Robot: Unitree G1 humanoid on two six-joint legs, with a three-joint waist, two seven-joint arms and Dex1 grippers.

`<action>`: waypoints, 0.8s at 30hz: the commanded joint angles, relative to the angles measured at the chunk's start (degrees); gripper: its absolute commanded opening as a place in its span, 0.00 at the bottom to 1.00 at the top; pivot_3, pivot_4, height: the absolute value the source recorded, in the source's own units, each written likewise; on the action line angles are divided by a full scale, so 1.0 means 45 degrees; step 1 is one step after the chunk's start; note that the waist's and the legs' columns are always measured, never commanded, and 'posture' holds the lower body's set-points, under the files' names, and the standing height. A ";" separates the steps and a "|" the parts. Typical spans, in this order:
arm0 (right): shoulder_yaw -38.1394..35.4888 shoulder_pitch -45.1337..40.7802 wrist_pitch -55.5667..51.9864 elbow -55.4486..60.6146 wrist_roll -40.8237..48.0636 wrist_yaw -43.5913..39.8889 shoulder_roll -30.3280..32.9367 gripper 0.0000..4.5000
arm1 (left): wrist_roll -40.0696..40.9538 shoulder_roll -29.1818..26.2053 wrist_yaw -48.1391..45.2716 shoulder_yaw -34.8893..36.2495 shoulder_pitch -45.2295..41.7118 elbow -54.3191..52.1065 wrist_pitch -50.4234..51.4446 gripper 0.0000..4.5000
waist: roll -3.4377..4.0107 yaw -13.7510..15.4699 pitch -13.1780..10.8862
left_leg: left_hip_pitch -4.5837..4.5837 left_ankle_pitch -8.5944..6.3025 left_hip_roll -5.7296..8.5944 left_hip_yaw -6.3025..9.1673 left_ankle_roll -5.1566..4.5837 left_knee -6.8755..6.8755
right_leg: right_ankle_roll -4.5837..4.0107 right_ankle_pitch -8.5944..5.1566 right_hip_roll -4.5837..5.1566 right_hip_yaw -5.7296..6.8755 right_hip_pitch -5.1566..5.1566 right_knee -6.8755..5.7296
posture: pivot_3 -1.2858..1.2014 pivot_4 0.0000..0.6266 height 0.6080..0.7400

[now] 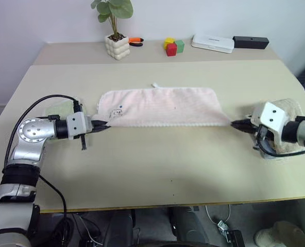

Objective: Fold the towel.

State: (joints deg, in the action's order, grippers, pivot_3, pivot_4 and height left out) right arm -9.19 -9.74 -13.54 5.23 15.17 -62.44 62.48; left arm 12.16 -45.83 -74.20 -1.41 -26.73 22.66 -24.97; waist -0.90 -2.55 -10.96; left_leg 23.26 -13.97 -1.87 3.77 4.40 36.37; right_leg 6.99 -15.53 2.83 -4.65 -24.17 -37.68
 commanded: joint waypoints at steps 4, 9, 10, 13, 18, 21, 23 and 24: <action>-0.1686 0.2096 -0.1701 0.2198 0.0858 -0.1304 0.1288 0.02 | 0.1403 -0.1341 -0.1534 0.0529 0.1302 -0.1841 0.1606 0.00 | 0.0007 -0.0006 0.0002 | -0.0004 -0.0004 -0.0008 0.0000 -0.0006 0.0004 | -0.0002 -0.0002 -0.0007 -0.0002 0.0004 -0.0001 | 0.52 0.24 1.00; -0.2886 0.3969 -0.3111 0.3323 0.1278 -0.2381 0.1885 0.02 | 0.2635 -0.2367 -0.2234 0.0885 0.2957 -0.4109 0.3735 0.00 | 0.0006 0.0017 0.0002 | -0.0003 -0.0008 -0.0009 -0.0001 -0.0013 0.0017 | -0.0002 -0.0004 -0.0007 -0.0002 0.0017 0.0001 | 0.52 0.24 1.00; -0.3063 0.4175 -0.3215 0.3446 0.1308 -0.2503 0.1922 0.02 | 0.2842 -0.2539 -0.2277 0.0958 0.3252 -0.4551 0.4134 0.00 | 0.0006 0.0018 0.0002 | -0.0003 -0.0009 -0.0010 -0.0001 -0.0014 0.0018 | -0.0002 -0.0004 -0.0006 -0.0002 0.0017 0.0001 | 0.52 0.24 1.00; -0.3231 0.4098 -0.3297 0.3383 0.1344 -0.2373 0.1813 0.02 | 0.3388 -0.2692 -0.1935 0.1185 0.3800 -0.5728 0.5291 0.00 | 0.0005 0.0017 0.0002 | -0.0009 -0.0011 -0.0012 -0.0003 -0.0017 0.0025 | -0.0003 -0.0005 -0.0008 -0.0002 0.0024 0.0003 | 0.52 0.24 1.00; -0.2323 0.2958 -0.2926 0.2821 0.1032 -0.1822 0.1661 0.02 | 0.2294 -0.2258 -0.1374 0.0874 0.3096 -0.4883 0.4548 0.00 | 0.0005 0.0011 0.0001 | -0.0046 -0.0012 -0.0016 -0.0005 -0.0018 0.0038 | -0.0009 -0.0010 -0.0015 -0.0002 0.0069 0.0016 | 0.52 0.24 1.00; -0.0919 0.0725 -0.1931 0.1760 0.0276 -0.0827 0.0993 0.02 | 0.1465 -0.1418 -0.0467 0.0598 0.1679 -0.3373 0.4073 0.00 | 0.0006 0.0004 -0.0002 | -0.0096 -0.0014 -0.0021 -0.0006 -0.0021 0.0036 | -0.0010 -0.0009 -0.0023 -0.0001 0.0123 0.0038 | 0.52 0.24 1.00; -0.0177 -0.0441 -0.1501 0.1067 -0.0095 -0.0542 0.0504 0.02 | 0.0881 -0.0994 -0.0088 0.0417 0.0978 -0.2504 0.3671 0.00 | 0.0006 0.0004 -0.0005 | -0.0136 -0.0014 -0.0020 -0.0007 -0.0021 0.0035 | -0.0010 -0.0009 -0.0021 -0.0002 0.0174 0.0068 | 0.52 0.24 1.00; 0.0255 -0.1102 -0.1152 0.0612 -0.0419 -0.0267 0.0176 0.02 | 0.0562 -0.0703 0.0301 0.0362 0.0567 -0.1988 0.3499 0.00 | 0.0004 0.0002 -0.0004 | -0.0142 -0.0019 -0.0020 -0.0008 -0.0029 0.0028 | -0.0005 -0.0008 -0.0021 -0.0003 0.0182 0.0081 | 0.52 0.24 1.00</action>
State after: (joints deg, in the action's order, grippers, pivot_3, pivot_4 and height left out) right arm -9.47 -11.83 -21.15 10.31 15.32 -65.44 64.74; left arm 16.97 -49.88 -75.22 0.42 -22.37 10.83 -7.41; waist -0.88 -2.54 -10.98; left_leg 22.62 -14.06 -1.97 3.74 4.26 36.45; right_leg 6.97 -15.57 2.74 -4.66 -23.35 -37.28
